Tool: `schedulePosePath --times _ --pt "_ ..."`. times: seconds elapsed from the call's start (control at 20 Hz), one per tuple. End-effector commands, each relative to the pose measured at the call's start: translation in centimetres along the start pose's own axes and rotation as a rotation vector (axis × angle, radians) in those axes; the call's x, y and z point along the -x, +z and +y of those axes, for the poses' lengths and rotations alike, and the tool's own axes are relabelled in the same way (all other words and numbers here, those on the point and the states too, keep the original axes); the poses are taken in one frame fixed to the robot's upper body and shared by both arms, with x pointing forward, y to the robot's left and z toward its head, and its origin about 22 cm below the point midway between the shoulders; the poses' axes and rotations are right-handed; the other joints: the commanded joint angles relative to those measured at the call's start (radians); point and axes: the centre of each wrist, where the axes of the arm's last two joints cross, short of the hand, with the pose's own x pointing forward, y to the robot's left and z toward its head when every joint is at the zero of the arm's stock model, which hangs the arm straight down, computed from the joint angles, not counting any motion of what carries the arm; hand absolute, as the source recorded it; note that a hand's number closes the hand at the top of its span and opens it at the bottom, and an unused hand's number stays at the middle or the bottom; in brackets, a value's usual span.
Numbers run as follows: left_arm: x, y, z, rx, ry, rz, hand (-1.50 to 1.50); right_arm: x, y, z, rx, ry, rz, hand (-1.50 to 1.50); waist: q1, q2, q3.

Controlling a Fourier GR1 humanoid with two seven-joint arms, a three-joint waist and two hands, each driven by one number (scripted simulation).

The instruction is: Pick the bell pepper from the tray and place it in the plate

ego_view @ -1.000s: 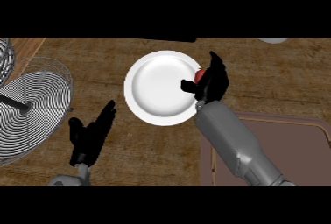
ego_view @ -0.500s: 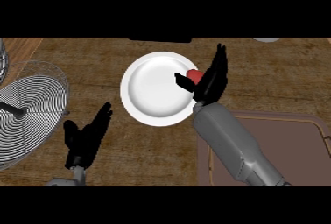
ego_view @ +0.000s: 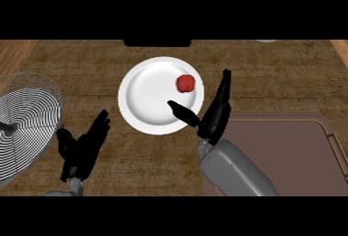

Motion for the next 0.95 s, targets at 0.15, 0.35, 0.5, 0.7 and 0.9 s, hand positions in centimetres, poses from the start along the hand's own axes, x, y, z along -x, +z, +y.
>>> schedulePosePath --times 0.15,0.35,0.5,0.7,0.9 --pt "2.5 0.6 0.8 -0.004 0.018 0.065 0.0 1.1 4.3 -3.3 -0.135 -0.046 -0.004 -1.5 -0.018 -0.001 -0.007" --pt "2.8 0.9 1.4 -0.015 0.026 0.042 0.0 3.1 7.1 -6.2 -0.192 0.027 -0.011 -1.5 -0.026 -0.004 -0.008" --pt "1.5 0.2 -0.1 -0.032 -0.006 0.046 0.0 3.5 8.4 -4.8 -0.197 0.076 0.02 -1.5 -0.022 -0.002 -0.008" --pt "1.0 -0.1 -0.3 -0.028 0.011 0.058 0.0 2.6 10.3 -5.4 -0.176 0.058 -0.013 -1.5 -0.019 -0.001 -0.008" --pt "2.2 0.2 1.5 -0.01 0.024 0.049 0.0 4.1 12.9 -6.8 -0.192 0.106 0.021 -1.5 -0.019 -0.001 -0.008"
